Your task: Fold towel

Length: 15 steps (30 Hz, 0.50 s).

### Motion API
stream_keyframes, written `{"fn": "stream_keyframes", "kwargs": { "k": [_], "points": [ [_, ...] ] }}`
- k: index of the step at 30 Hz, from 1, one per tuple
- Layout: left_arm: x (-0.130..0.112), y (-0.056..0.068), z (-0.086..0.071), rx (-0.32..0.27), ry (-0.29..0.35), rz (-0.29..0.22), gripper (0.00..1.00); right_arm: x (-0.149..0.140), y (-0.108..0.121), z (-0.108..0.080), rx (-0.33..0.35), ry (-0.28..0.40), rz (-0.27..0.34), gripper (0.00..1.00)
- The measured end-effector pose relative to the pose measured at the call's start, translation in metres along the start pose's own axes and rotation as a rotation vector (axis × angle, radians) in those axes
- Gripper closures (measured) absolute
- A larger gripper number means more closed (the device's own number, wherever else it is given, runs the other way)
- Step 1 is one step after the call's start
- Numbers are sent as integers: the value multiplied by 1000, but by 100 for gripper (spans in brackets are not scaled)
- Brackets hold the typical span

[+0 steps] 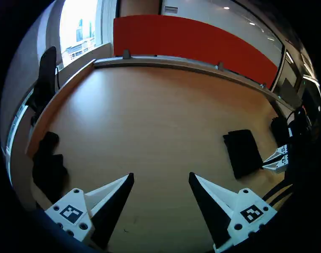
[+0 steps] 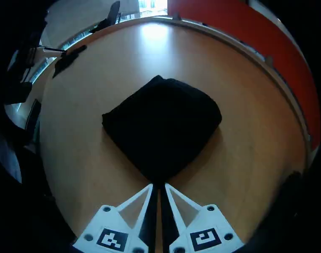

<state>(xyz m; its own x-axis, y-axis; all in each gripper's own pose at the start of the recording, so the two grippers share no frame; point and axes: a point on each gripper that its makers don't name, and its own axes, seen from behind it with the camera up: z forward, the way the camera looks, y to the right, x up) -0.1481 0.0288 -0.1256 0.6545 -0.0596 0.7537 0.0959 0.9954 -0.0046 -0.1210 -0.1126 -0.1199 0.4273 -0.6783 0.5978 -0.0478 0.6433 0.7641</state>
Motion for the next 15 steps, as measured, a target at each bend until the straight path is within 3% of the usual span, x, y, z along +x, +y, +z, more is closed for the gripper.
{"fn": "stream_keyframes", "kwargs": {
  "k": [15],
  "points": [
    [1, 2, 3, -17, 18, 6, 3, 52, 9, -39, -46, 74, -21, 96]
  ]
}}
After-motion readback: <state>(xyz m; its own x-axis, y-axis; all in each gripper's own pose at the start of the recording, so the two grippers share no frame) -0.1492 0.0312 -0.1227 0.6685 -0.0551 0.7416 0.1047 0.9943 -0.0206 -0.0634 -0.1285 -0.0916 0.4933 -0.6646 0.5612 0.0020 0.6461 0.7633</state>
